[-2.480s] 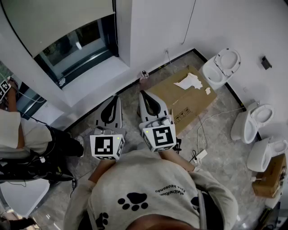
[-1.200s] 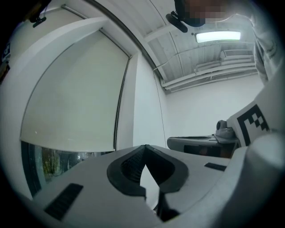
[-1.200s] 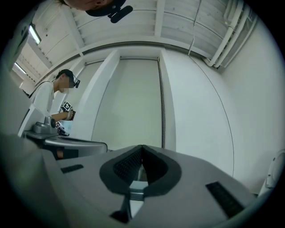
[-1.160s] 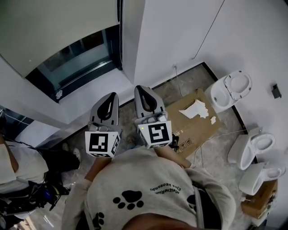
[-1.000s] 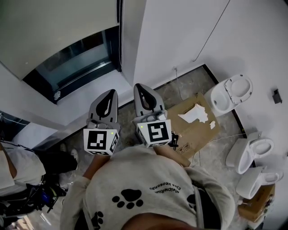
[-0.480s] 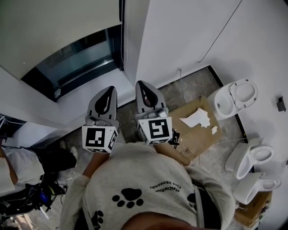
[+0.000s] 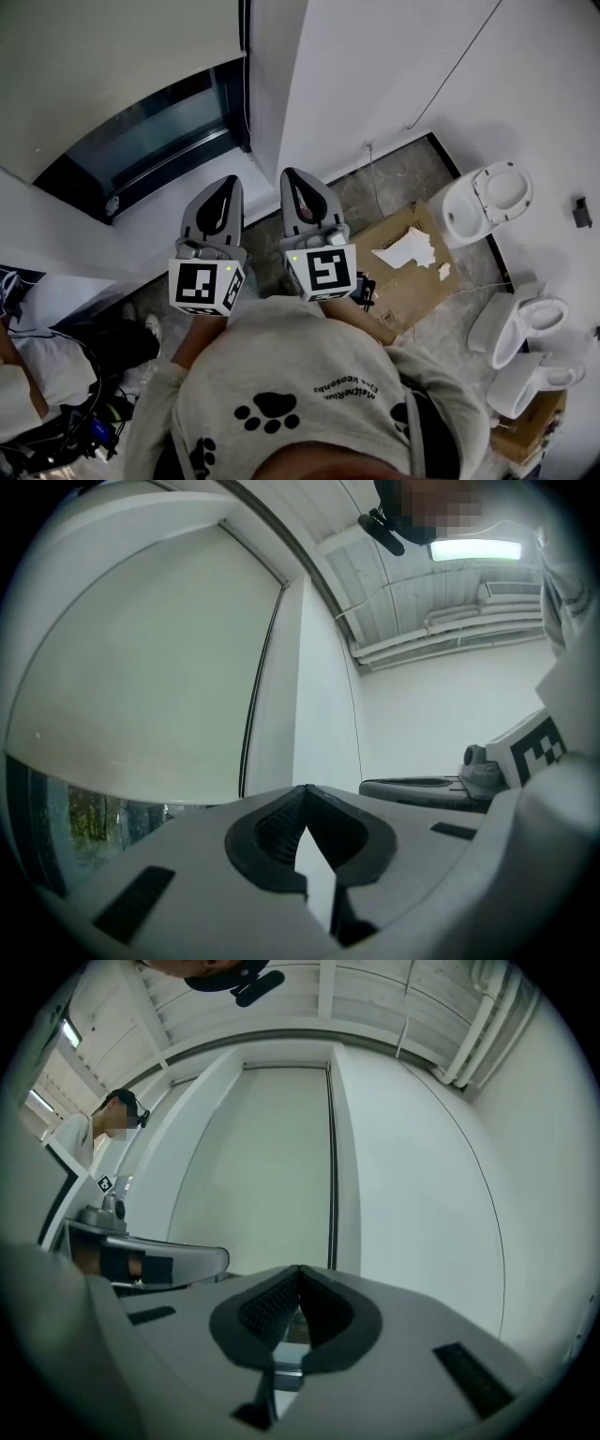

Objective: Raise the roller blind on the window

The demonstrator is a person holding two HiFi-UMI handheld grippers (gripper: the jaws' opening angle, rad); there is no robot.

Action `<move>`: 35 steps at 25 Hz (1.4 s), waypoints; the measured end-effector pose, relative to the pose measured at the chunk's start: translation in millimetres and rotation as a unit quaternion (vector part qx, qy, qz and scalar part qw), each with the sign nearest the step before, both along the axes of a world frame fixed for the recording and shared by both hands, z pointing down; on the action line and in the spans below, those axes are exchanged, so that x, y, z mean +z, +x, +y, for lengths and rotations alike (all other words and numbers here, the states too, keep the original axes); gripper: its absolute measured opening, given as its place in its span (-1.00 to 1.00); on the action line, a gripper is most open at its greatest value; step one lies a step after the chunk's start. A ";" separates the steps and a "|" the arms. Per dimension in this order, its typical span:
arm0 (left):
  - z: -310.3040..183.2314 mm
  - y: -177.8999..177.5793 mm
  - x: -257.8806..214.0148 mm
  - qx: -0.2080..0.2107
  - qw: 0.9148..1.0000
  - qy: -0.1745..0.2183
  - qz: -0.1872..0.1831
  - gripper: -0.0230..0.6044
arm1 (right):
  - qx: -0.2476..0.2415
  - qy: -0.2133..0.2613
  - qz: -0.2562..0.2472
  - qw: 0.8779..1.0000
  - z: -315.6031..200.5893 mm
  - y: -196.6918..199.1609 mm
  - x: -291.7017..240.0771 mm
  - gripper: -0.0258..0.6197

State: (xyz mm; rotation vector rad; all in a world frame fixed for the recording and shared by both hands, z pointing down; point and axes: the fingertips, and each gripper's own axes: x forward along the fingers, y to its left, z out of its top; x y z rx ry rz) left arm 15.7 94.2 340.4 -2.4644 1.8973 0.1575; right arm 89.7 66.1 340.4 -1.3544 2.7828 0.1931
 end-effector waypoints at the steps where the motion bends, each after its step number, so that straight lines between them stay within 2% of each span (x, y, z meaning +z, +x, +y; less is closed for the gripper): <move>1: -6.1 -0.7 0.1 0.004 1.000 0.000 0.001 -0.90 | 0.004 0.002 0.000 1.000 -4.9 -0.9 -0.5 -0.90; 7: -43.6 -4.6 0.4 0.030 1.000 -0.003 0.001 -0.90 | 0.021 -0.008 0.006 1.000 -38.2 -12.2 3.9 -0.90; 12: -84.8 -23.8 -4.4 0.040 0.999 0.000 -0.002 -0.90 | 0.024 -0.002 -0.002 1.000 -79.5 -34.2 -1.4 -0.90; 21: -169.4 -58.2 -16.7 0.086 0.996 -0.002 0.009 -0.90 | 0.053 0.002 -0.007 0.999 -155.9 -72.0 -15.9 -0.90; 28: -228.6 -70.2 -9.5 0.136 0.991 -0.002 0.006 -0.90 | 0.098 0.001 -0.009 0.995 -203.4 -83.0 -7.4 -0.90; 35: -266.4 -71.1 -4.4 0.178 0.984 0.002 -0.004 -0.90 | 0.130 0.000 -0.015 0.991 -235.8 -88.3 5.3 -0.90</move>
